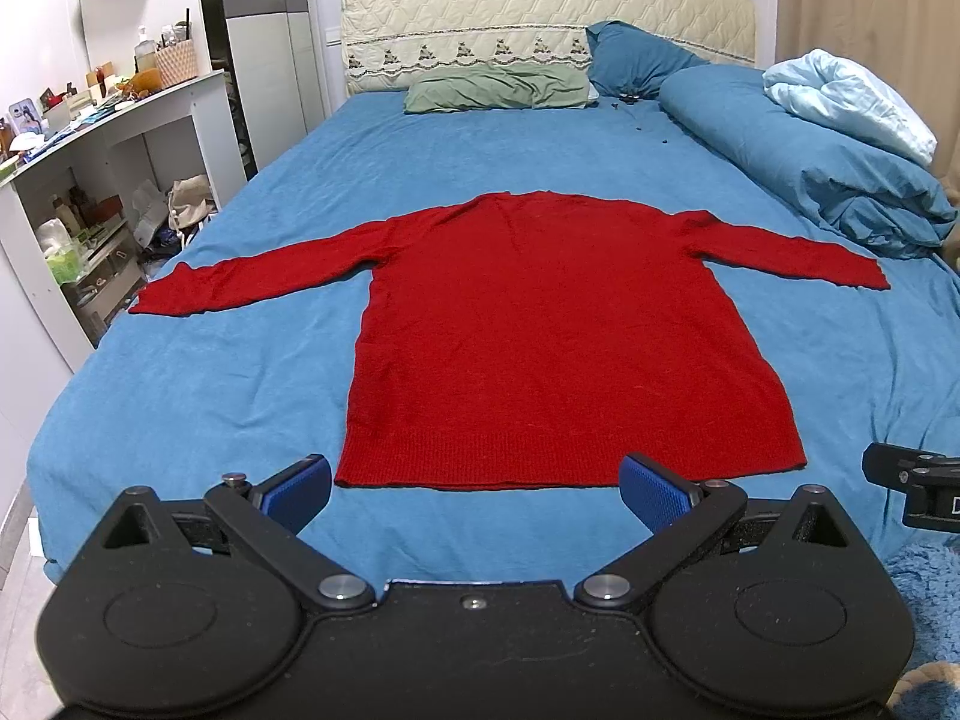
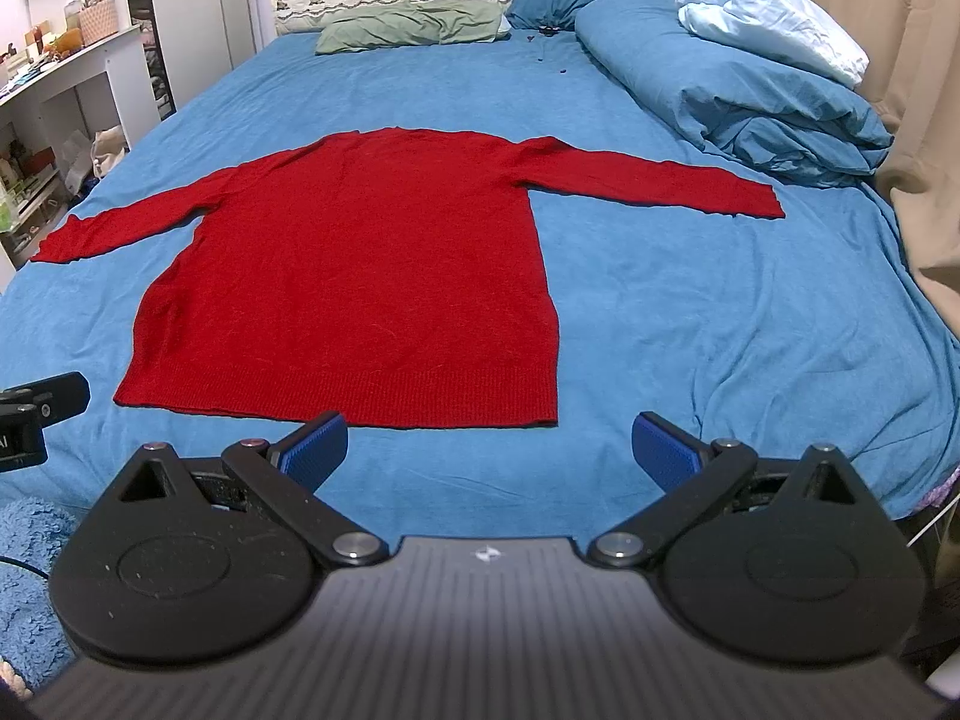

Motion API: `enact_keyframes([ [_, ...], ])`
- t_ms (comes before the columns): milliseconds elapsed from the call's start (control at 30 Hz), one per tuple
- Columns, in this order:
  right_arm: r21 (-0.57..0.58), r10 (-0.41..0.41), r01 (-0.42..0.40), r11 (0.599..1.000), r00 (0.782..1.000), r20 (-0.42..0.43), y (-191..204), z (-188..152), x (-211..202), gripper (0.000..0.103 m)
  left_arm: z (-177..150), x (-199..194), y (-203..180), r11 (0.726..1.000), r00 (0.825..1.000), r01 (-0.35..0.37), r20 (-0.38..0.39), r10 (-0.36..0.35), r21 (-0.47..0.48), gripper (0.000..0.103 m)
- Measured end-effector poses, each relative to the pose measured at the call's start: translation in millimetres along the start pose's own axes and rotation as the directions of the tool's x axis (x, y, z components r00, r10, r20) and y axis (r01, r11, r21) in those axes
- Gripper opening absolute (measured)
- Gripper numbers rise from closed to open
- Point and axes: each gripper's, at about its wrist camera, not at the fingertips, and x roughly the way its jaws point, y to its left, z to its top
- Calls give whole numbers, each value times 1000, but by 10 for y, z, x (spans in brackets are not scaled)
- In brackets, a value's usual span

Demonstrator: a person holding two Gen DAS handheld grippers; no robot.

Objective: Fold small clothes

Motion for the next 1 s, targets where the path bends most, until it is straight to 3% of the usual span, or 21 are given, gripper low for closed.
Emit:
enact_keyframes([
  [1000,3,1,-1,1000,1000,1,-8,2,-7,103,19,-26,-12,1000,1000,3,4,-3,-2,103],
])
